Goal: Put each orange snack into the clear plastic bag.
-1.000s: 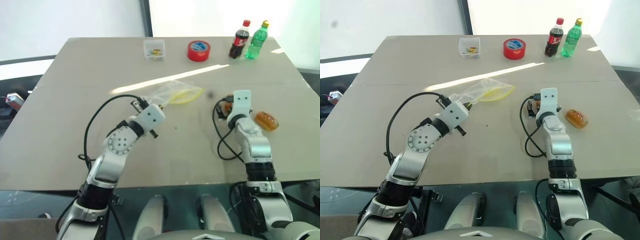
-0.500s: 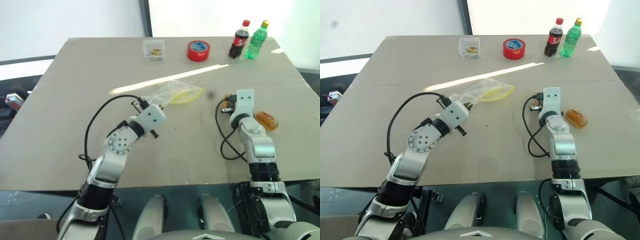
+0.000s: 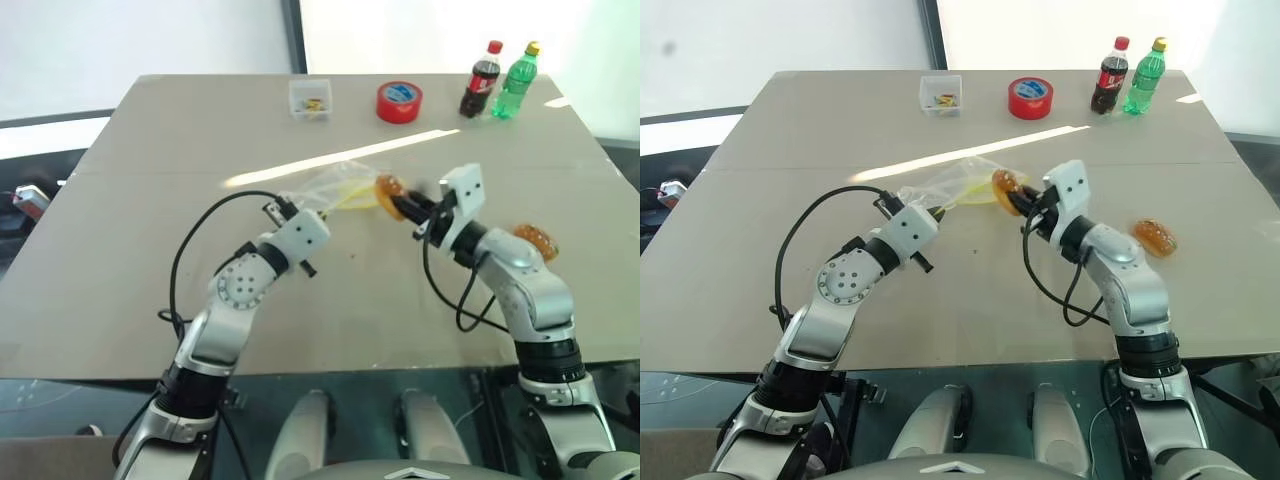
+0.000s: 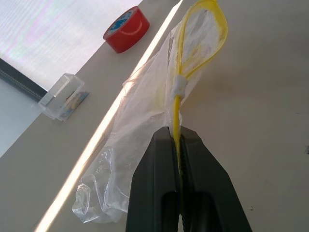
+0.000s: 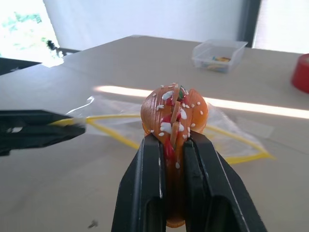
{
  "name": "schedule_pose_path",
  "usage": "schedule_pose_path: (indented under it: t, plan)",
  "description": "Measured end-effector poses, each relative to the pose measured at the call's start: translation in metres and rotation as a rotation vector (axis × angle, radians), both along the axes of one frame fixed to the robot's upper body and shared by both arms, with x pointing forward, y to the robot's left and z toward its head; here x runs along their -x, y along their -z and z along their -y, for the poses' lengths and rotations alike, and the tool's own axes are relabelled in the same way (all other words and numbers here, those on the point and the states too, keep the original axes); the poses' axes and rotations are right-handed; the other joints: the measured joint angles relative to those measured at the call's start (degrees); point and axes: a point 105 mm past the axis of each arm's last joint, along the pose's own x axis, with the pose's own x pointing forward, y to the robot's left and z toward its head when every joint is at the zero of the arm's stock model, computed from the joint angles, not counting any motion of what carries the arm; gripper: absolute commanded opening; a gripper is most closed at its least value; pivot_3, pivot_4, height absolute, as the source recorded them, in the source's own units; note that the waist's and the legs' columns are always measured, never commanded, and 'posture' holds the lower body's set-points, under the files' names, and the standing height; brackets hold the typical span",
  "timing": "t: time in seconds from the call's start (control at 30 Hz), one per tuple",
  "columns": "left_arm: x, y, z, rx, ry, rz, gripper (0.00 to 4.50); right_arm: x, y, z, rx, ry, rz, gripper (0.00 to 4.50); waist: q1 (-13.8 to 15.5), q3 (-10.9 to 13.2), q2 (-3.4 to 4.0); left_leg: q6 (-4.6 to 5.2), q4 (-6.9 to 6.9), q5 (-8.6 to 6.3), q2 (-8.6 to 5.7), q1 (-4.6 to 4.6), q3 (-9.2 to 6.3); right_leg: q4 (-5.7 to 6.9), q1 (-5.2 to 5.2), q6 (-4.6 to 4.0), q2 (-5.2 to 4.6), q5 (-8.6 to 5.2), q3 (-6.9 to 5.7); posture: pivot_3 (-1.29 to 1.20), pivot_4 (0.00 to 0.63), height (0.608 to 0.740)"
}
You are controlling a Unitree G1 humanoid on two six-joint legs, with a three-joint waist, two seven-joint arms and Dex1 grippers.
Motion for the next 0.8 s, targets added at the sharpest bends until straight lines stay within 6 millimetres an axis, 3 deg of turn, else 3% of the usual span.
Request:
schedule_pose_path:
  t: [0.3,0.8]
  plan:
    - [0.004,0.003,0.009,0.009,0.036,-0.004,0.00,-0.007,0.021,-0.008,0.040,-0.005,-0.085,0.01,-0.01,0.00,0.00,0.00,0.00,0.00,0.00,0.00,-0.12,0.00,-0.01,0.00,0.00,0.00,0.01,0.00,0.150,0.740]
    - [0.026,0.006,0.026,-0.045,0.220,0.022,0.00,-0.022,0.016,-0.006,0.071,0.020,-0.104,0.01,0.01,0.00,0.00,0.00,0.00,0.00,0.00,0.00,-0.13,0.00,-0.01,-0.01,-0.01,0.00,0.01,0.00,0.150,0.740]
